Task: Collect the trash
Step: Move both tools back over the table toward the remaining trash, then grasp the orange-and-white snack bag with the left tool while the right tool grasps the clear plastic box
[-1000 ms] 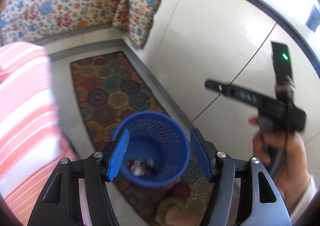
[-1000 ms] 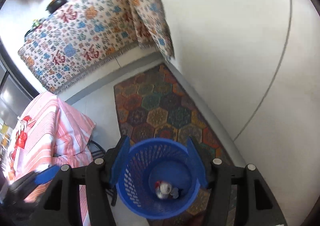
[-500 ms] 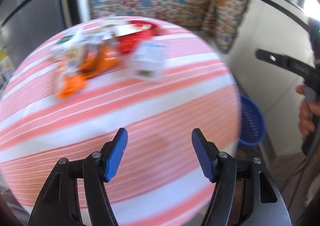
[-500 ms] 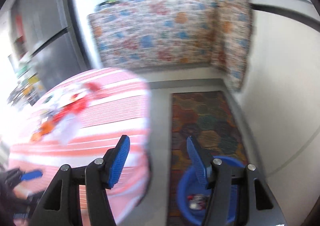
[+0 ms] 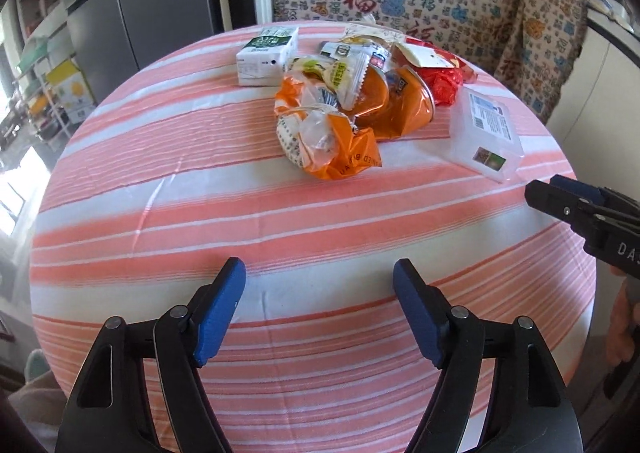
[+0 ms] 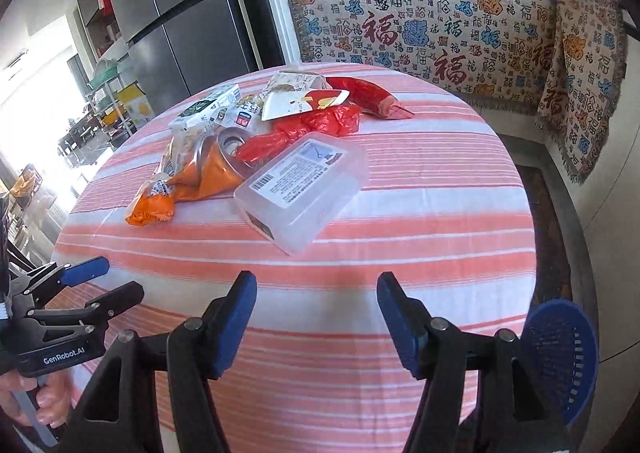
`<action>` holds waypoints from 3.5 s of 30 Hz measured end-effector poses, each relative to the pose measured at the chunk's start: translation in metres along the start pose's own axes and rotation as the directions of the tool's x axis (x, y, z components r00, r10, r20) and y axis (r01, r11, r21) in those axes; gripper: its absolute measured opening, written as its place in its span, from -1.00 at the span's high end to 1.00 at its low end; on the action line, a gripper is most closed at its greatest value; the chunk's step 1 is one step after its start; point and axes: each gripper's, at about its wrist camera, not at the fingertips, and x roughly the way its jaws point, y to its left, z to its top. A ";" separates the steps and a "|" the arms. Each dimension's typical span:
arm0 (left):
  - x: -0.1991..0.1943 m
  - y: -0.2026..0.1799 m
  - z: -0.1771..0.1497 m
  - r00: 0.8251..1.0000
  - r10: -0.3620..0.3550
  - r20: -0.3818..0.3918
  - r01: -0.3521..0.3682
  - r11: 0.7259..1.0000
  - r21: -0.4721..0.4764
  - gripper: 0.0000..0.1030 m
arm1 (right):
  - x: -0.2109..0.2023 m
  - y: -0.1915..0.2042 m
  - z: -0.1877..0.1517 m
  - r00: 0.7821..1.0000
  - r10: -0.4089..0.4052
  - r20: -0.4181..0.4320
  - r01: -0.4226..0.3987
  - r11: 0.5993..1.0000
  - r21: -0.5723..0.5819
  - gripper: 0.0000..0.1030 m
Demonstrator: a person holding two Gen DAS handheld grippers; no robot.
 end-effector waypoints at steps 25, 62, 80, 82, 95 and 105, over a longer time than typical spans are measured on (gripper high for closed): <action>-0.007 0.012 0.024 0.996 -0.072 0.052 0.074 0.997 -0.033 -0.68 | 0.011 -0.024 0.003 0.974 -0.219 -0.053 0.221 0.974 0.040 -0.25; -0.001 0.062 0.033 0.991 -0.127 -0.051 0.120 0.985 -0.122 -0.45 | 0.014 -0.011 0.000 0.984 -0.173 -0.034 0.171 0.985 -0.036 -0.29; 0.022 0.075 0.047 0.987 -0.093 -0.132 0.075 0.988 -0.138 -0.23 | 0.043 0.010 0.079 0.977 -0.115 -0.181 0.115 0.993 -0.014 -0.60; 0.022 0.074 0.048 0.984 -0.113 -0.137 0.095 0.987 -0.133 -0.04 | 0.054 0.009 0.082 0.963 -0.139 -0.230 0.138 0.990 -0.017 -0.60; -0.015 0.060 0.054 0.993 -0.113 -0.039 0.109 0.989 -0.096 0.04 | 0.027 -0.003 0.076 0.978 -0.071 -0.197 0.072 0.997 0.000 -0.22; -0.019 0.012 0.050 0.985 -0.160 -0.062 0.159 0.987 -0.014 0.04 | 0.011 -0.013 0.054 0.973 -0.090 -0.212 0.088 0.996 -0.016 -0.22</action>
